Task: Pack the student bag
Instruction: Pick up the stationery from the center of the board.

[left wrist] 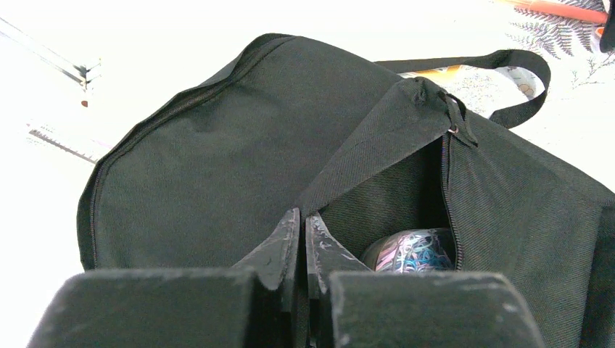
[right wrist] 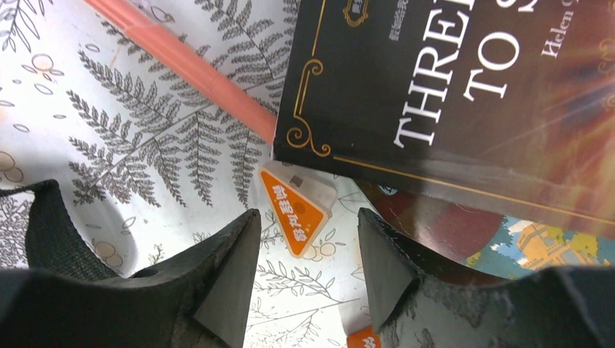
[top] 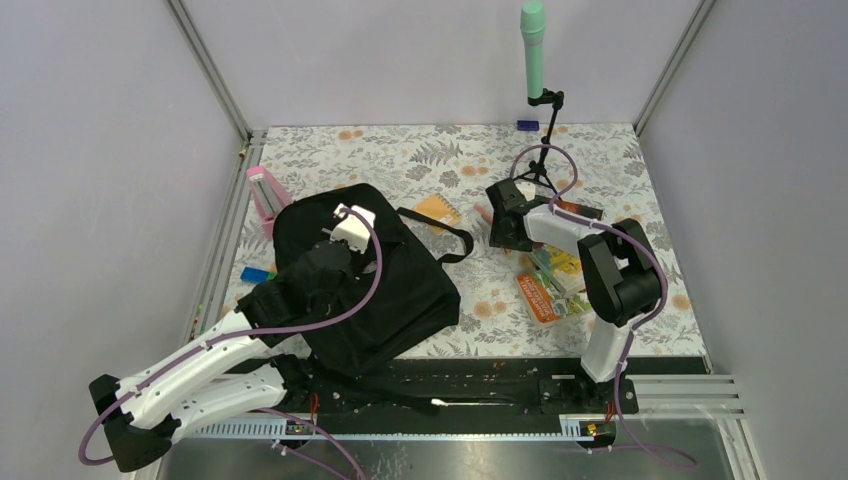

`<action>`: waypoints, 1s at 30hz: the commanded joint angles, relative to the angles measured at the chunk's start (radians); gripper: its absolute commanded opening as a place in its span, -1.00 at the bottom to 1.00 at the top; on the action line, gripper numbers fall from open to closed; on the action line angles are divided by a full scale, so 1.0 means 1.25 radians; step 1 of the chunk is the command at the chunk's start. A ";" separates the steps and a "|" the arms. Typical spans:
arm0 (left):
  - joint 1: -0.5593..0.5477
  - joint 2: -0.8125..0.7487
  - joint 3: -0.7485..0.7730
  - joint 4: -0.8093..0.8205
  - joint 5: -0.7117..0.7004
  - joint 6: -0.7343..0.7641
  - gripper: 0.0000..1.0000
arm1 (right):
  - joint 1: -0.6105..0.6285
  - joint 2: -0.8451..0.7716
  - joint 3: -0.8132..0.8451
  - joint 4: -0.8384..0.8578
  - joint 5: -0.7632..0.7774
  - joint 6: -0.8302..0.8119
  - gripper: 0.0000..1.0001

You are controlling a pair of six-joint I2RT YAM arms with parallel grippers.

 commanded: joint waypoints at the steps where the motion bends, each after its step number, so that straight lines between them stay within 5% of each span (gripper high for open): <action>1: 0.002 -0.014 0.034 0.099 -0.004 -0.003 -1.00 | -0.012 0.026 0.047 -0.009 0.014 -0.005 0.18; 11: 0.003 -0.004 0.035 0.099 0.001 -0.003 -1.00 | -0.012 0.057 0.059 -0.015 -0.020 0.000 0.03; 20: 0.002 0.005 0.036 0.099 0.013 -0.003 -1.00 | -0.012 0.035 0.036 -0.016 -0.002 -0.017 -0.30; 30: 0.002 0.020 0.039 0.096 0.026 -0.003 -1.00 | -0.008 -0.094 -0.070 0.009 -0.075 -0.032 -0.40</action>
